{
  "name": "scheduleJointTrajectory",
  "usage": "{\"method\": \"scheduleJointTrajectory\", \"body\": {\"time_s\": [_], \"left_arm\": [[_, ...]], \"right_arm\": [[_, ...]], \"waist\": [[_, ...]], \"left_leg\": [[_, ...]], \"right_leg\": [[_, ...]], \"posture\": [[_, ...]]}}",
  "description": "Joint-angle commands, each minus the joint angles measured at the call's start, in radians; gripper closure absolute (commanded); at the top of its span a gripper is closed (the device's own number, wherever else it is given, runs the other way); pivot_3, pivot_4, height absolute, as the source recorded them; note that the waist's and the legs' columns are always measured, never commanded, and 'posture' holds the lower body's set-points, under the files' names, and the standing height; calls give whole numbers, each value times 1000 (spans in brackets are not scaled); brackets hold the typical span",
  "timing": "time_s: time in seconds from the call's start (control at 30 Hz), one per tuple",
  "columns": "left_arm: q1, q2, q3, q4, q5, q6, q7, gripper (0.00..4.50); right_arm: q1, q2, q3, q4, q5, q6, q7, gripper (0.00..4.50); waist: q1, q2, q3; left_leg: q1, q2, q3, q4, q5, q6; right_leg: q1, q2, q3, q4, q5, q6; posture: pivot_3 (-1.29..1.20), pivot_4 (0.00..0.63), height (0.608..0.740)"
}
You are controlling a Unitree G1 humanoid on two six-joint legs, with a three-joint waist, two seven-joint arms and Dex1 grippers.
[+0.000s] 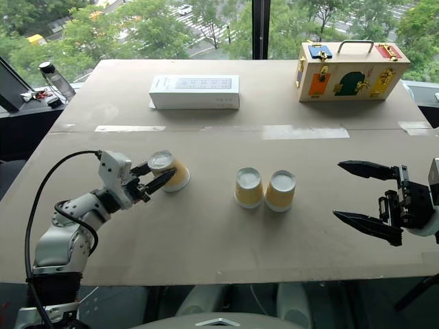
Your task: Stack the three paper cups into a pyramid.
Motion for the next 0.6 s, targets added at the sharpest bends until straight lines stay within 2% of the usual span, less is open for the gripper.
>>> {"method": "scheduleJointTrajectory", "body": {"time_s": [0.03,0.13,0.3,0.4,0.6], "left_arm": [[-30,12,14,2,-23,-30,-35,2542],[-91,36,25,-23,-94,26,-89,2542],[-294,90,-50,-104,-256,270,-172,2542],[-449,72,-125,-118,-302,401,-166,2542],[-620,15,-261,-120,-305,488,-193,2542]], "right_arm": [[17,-8,-54,-31,8,1,-17,0],[46,-8,-84,-32,1,-3,-34,0],[106,-17,-164,8,-26,-15,-21,0],[123,-15,-210,26,-24,-14,-30,0],[171,-9,-288,26,-4,4,-30,0]], "waist": [[1,0,0],[4,0,0],[2,0,0],[3,-1,0],[-23,-1,0]], "left_leg": [[0,0,0,0,0,0],[-1,0,-1,1,0,0],[-3,-1,-3,3,0,0],[-3,-2,-3,4,0,0],[-3,-1,-1,3,1,-2]], "right_leg": [[0,0,0,0,0,0],[0,0,-2,0,0,0],[0,0,-4,0,0,0],[0,0,-4,0,0,1],[0,1,-2,0,1,1]], "posture": [[0,150,740],[0,150,740],[0,150,740],[0,150,740],[0,150,740]]}}
